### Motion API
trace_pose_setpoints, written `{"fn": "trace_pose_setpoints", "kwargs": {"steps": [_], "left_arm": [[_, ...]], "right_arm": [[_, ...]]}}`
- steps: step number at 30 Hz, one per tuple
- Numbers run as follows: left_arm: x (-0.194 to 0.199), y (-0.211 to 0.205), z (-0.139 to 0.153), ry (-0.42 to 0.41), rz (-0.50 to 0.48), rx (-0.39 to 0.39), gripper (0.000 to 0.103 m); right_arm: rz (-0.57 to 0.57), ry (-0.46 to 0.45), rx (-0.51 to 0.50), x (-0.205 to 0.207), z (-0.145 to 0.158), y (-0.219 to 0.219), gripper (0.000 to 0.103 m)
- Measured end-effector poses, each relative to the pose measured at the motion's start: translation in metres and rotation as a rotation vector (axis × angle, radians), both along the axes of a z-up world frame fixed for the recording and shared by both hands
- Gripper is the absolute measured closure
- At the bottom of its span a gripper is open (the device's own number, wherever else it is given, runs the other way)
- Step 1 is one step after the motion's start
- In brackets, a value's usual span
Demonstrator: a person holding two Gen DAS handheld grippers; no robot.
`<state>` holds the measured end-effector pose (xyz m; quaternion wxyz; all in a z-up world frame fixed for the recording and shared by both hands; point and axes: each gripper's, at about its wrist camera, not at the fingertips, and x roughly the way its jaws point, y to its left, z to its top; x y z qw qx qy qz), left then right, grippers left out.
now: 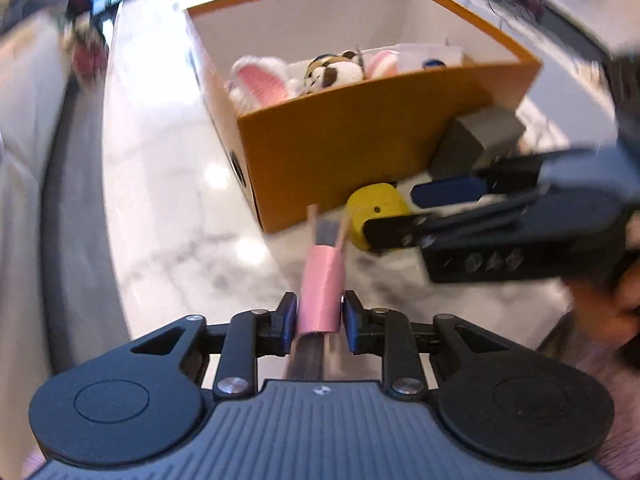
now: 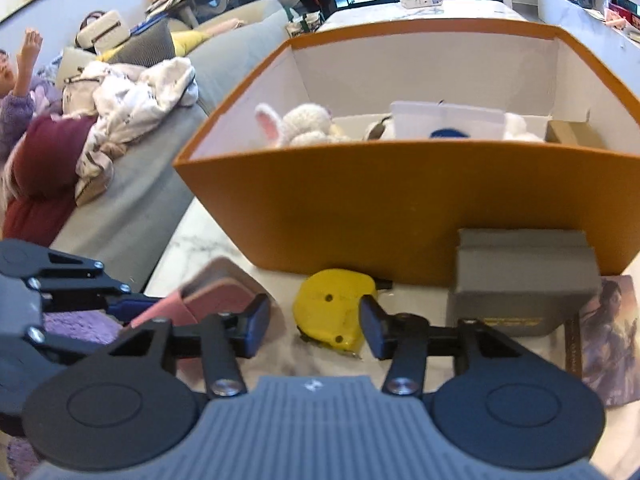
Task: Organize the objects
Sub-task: 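Grasp the yellow tape measure with the right tool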
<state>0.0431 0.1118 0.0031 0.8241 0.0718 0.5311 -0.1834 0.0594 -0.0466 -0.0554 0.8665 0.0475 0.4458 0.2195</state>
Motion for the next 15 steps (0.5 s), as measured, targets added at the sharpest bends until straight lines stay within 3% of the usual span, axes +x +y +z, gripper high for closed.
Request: {"fn": "trace_pose_setpoints", "kwargs": {"steps": [15], "left_arm": [[0.017, 0.001, -0.007, 0.012, 0.016, 0.006, 0.078]], "right_arm": [[0.028, -0.039, -0.181, 0.004, -0.022, 0.025, 0.031]]}}
